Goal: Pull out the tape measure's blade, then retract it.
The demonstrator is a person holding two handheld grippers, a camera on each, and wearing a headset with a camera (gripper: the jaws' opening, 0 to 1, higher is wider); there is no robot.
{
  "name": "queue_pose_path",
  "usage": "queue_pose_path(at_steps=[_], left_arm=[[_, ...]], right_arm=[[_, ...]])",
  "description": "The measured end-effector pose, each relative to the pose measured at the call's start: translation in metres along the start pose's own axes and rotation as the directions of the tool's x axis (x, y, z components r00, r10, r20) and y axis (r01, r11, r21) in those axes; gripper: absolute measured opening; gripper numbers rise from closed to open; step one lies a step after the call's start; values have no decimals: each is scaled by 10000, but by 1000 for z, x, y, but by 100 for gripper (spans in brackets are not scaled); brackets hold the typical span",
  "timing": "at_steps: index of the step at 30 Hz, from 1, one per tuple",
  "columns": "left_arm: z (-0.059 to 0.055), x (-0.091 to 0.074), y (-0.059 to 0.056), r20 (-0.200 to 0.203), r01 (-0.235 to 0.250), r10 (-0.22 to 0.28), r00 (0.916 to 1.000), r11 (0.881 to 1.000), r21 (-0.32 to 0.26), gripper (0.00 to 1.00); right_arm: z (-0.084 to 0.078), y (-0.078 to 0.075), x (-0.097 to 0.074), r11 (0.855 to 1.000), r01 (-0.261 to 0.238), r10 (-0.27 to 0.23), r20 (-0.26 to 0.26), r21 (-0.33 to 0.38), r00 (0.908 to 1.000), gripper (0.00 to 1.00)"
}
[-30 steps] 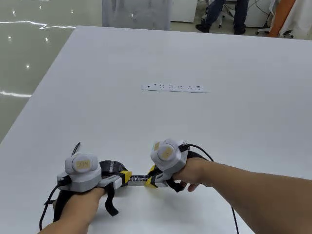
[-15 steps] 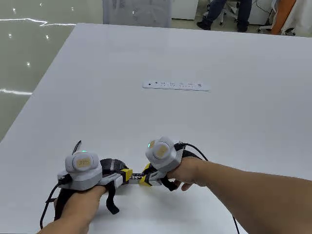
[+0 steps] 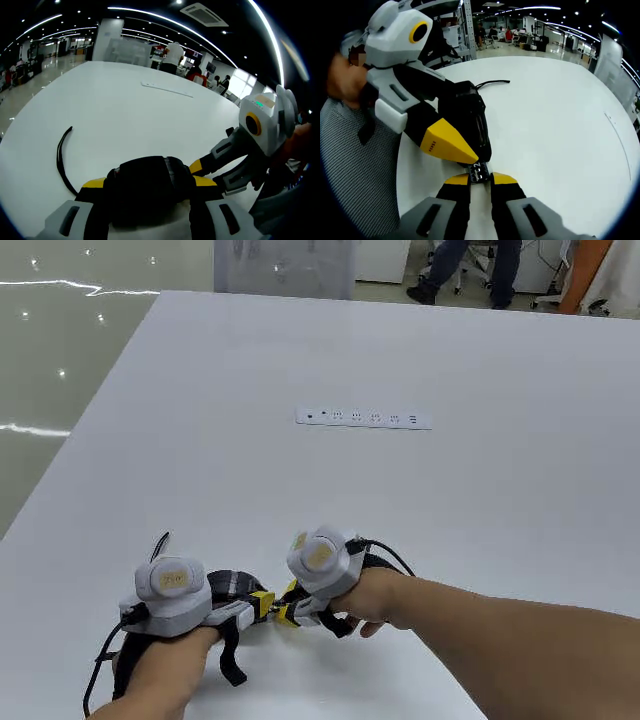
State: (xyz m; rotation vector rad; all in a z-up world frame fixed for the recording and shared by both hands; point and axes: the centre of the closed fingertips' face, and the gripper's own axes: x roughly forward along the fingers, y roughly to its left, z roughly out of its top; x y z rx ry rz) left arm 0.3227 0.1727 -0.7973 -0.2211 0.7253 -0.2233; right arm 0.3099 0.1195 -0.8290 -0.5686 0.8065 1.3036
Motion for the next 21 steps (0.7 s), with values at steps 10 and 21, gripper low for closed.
queue_pose_path(at_steps=[10, 21], left_arm=[[0, 1, 0, -25, 52, -52, 10000, 10000, 8, 61], [1, 1, 0, -32, 79, -79, 10000, 10000, -7, 61]], right_arm=[[4, 1, 3, 9998, -127, 128, 27, -124, 9999, 14], [7, 2, 3, 9989, -278, 278, -14, -373, 9996, 14]])
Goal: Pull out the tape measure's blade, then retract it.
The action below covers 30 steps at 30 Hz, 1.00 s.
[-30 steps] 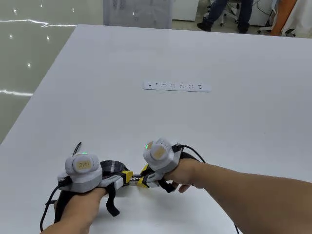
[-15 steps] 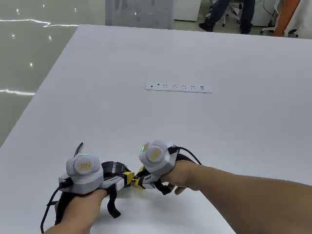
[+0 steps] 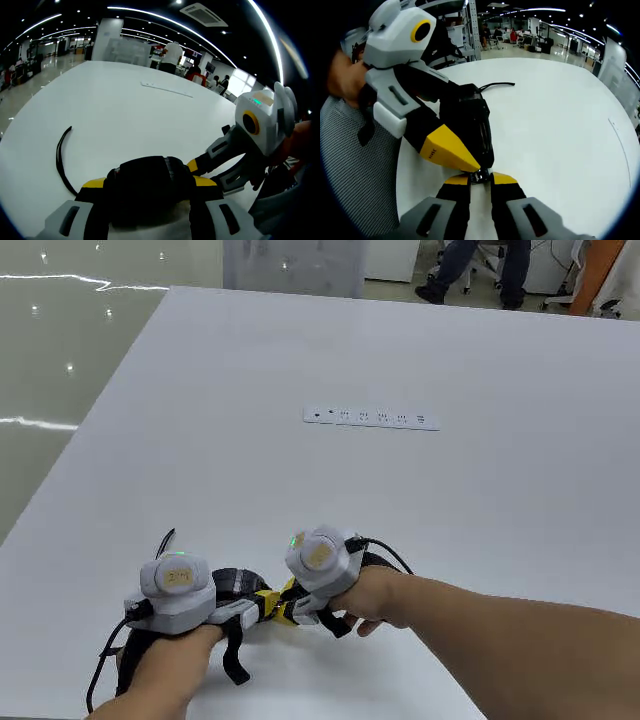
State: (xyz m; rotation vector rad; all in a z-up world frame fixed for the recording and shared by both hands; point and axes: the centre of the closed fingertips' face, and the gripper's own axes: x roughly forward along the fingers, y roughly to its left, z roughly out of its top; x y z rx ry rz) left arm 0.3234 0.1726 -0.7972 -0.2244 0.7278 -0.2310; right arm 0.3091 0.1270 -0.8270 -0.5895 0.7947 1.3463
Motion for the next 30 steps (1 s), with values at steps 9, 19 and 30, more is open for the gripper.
queue_pose_path(at_steps=[9, 19, 30], left_arm=[[-1, 0, -1, 0, 21, -21, 10000, 10000, 30, 61], [0, -1, 0, 81, -26, 25, 10000, 10000, 73, 62], [1, -8, -4, -598, 1341, -1268, 9901, 9808, 1416, 75]], right_arm=[[-1, 1, 0, 9999, -33, 30, -167, -151, 9999, 14], [-1, 1, 0, 9998, 222, -222, -177, -19, 9996, 14], [-9, -4, -13, 9870, 984, -1023, 250, 1270, 9944, 27]])
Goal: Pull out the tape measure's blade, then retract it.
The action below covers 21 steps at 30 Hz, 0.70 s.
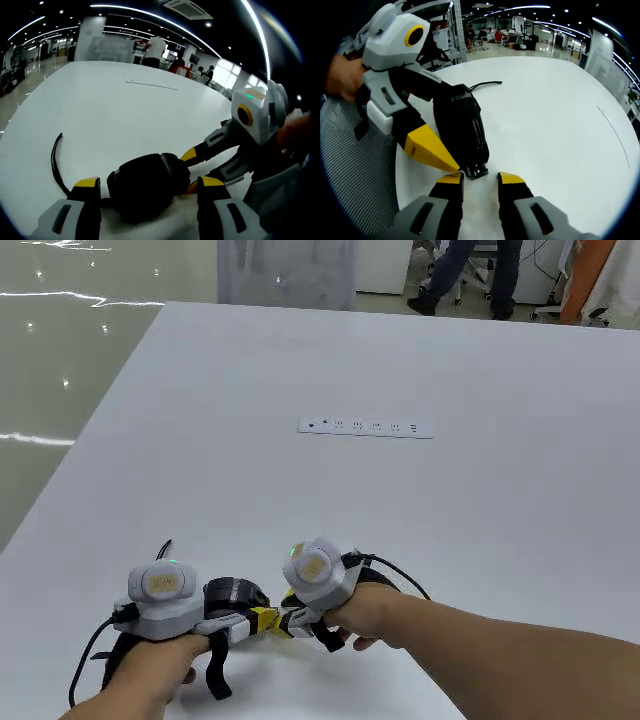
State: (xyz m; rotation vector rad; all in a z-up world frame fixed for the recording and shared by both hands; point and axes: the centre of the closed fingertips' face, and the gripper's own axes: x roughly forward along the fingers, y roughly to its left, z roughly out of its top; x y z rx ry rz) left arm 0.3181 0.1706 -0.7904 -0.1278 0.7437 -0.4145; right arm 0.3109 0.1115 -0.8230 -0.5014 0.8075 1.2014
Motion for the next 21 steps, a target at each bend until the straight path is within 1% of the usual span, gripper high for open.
queue_pose_path(at_steps=[2, 3, 5, 7, 8, 9, 10, 12, 13, 14, 15, 16, 19, 20, 21], left_arm=[[3, -2, -2, -115, 352, -348, 9993, 9986, 385, 84], [5, -4, -3, -149, 645, -636, 9979, 9953, 727, 89], [7, -9, -4, -238, 984, -965, 9950, 9906, 953, 99], [5, -15, 1, -427, 1079, -1042, 9936, 9896, 953, 100], [7, -19, 5, -338, 1126, -1097, 9934, 9886, 1001, 100], [9, -22, 7, -127, 1199, -1192, 9928, 9870, 1070, 100], [14, -26, 10, 172, 1249, -1273, 9917, 9869, 1019, 100], [16, -35, 11, 356, 1354, -1395, 9896, 9858, 994, 100], [20, -41, 11, 649, 1470, -1562, 9856, 9808, 1285, 100], [20, -44, 17, 682, 1193, -1317, 9889, 9796, 1619, 100], [16, -47, 23, 454, 912, -1016, 9938, 9775, 1900, 100], [13, -49, 23, 329, 973, -1052, 9939, 9774, 1874, 100], [17, -59, 23, 681, 1168, -1323, 9889, 9737, 1958, 100], [20, -63, 19, 804, 1459, -1628, 9834, 9721, 1838, 100], [25, -67, 16, 1013, 1568, -1770, 9790, 9709, 1811, 100]], right_arm=[[-2, -1, -7, 10000, 71, -71, 86, 25, 9999, 27], [-4, -3, -13, 9998, 173, -173, 201, -10, 9996, 27], [-9, -8, -25, 9994, 332, -335, 299, 115, 9990, 28], [-12, -12, -36, 9982, 551, -561, 432, 257, 9975, 29], [-13, -15, -46, 9972, 650, -672, 602, 375, 9959, 30], [-14, -16, -52, 9961, 721, -758, 749, 507, 9943, 32], [-18, -20, -62, 9944, 820, -880, 928, 669, 9918, 32], [-25, -23, -74, 9923, 938, -1019, 1029, 806, 9895, 33], [-32, -26, -83, 9903, 1066, -1159, 1064, 891, 9875, 34], [-36, -28, -89, 9887, 1157, -1260, 1095, 955, 9860, 35], [-43, -31, -99, 9856, 1293, -1413, 1109, 1090, 9837, 36], [-47, -33, -105, 9830, 1397, -1531, 1123, 1187, 9818, 37], [-61, -38, -126, 9762, 1719, -1883, 1230, 1323, 9744, 39], [-65, -39, -133, 9735, 1846, -2015, 1250, 1348, 9715, 40], [-68, -40, -139, 9715, 1956, -2126, 1281, 1339, 9687, 41]])
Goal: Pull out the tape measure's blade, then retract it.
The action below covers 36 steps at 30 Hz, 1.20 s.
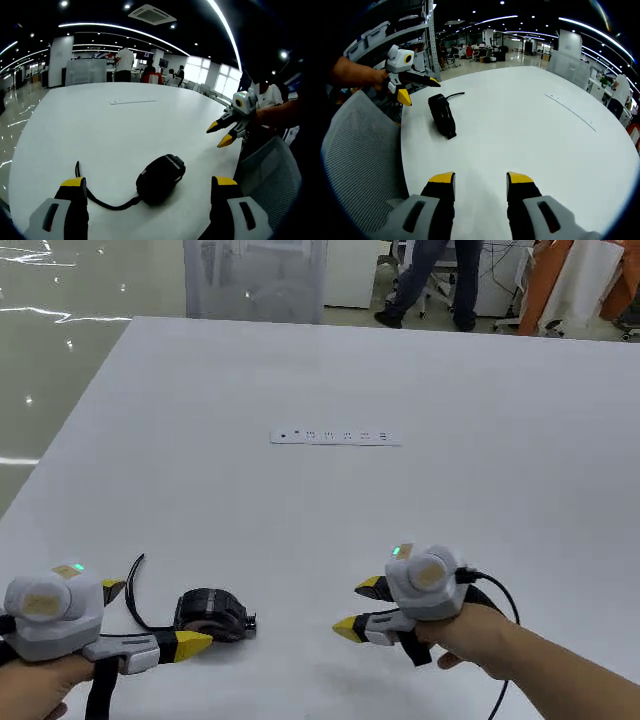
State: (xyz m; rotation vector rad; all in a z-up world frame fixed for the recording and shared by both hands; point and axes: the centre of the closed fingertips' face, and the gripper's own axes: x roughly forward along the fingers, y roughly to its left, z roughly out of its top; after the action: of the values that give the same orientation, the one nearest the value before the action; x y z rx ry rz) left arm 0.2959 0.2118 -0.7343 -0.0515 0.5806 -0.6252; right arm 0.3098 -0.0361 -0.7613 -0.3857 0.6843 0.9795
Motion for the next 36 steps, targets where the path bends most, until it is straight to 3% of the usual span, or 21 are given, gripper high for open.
queue_pose_path(at_steps=[2, 5, 9, 11, 16, 20, 27, 29, 30, 36], left_arm=[[7, -7, -1, 313, 117, -119, 9994, 9999, 80, 100], [13, -18, 5, 486, -170, 166, 9987, 9998, 89, 100], [9, -31, 18, 352, -509, 506, 9981, 9987, 93, 100], [8, -37, 20, 423, -460, 458, 9981, 9989, 50, 100], [0, -46, 22, 386, -359, 348, 9986, 9990, 262, 100], [-8, -52, 23, 227, -324, 315, 9992, 9988, 371, 100], [-8, -59, 23, 312, -438, 420, 9986, 9974, 581, 100], [-6, -61, 22, 402, -572, 542, 9977, 9954, 774, 100], [-4, -61, 23, 547, -707, 652, 9964, 9919, 1053, 100], [-5, -61, 17, 558, -513, 466, 9974, 9951, 843, 100]], right_arm=[[-4, -4, -14, 9997, 204, -203, 79, -116, 9998, 43], [-9, -10, -32, 9986, 480, -474, 238, -243, 9986, 47], [-15, -19, -56, 9954, 958, -951, 556, -94, 9939, 53], [-17, -23, -68, 9924, 1221, -1208, 725, -131, 9900, 57], [-28, -25, -89, 9916, 1250, -1280, 1117, 336, 9855, 68], [-48, -28, -104, 9839, 1461, -1589, 1289, 1033, 9789, 81], [-83, -36, -132, 9602, 2143, -2351, 1040, 1794, 9664, 98], [-92, -40, -139, 9590, 2354, -2508, 861, 1578, 9642, 100], [-95, -40, -141, 9594, 2314, -2468, 825, 1610, 9656, 100], [-99, -40, -156, 9588, 2326, -2481, 824, 1629, 9652, 100]])
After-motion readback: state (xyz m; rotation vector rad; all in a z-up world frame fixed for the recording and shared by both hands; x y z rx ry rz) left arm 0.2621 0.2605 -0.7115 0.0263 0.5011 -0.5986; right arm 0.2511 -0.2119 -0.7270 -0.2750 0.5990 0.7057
